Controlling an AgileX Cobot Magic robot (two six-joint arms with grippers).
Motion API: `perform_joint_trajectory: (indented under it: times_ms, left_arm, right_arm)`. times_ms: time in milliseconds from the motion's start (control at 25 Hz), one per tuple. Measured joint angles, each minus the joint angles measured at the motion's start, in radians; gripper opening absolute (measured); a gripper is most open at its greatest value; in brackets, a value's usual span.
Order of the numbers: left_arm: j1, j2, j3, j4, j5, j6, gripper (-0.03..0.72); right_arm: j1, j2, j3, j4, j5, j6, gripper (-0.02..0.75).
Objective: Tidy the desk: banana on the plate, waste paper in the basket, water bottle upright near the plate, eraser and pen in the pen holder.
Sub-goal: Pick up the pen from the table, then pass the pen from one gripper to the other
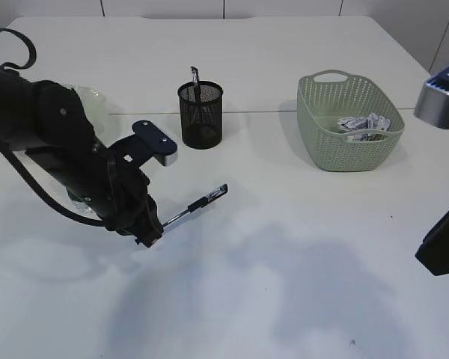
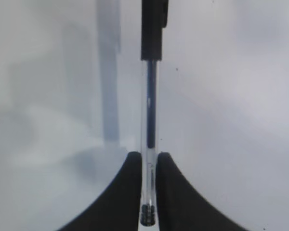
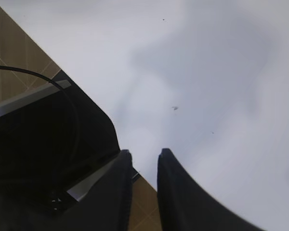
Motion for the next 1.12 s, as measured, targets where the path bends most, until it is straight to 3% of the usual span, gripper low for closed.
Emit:
perform_joint_trajectory:
  times_ms: [360, 680, 1000, 1120]
  left_arm:
    - [0.0, -0.111, 0.002, -0.019, -0.068, 0.0, 0.025]
    - [0.0, -0.221, 0.004, -0.025, -0.093, 0.0, 0.025]
    - [0.0, -0.302, 0.006, -0.033, -0.119, 0.0, 0.024]
    - [0.0, -0.341, 0.006, -0.045, -0.145, 0.0, 0.024]
  right_arm:
    - [0.0, 0.0, 0.0, 0.109, -0.079, 0.003, 0.139]
    - [0.0, 0.002, -0.012, 0.258, -0.288, 0.011, 0.143]
    - [0.0, 0.039, -0.012, 0.474, -0.47, 0.04, 0.295]
    - [0.0, 0.07, -0.012, 0.572, -0.514, 0.042, 0.314]
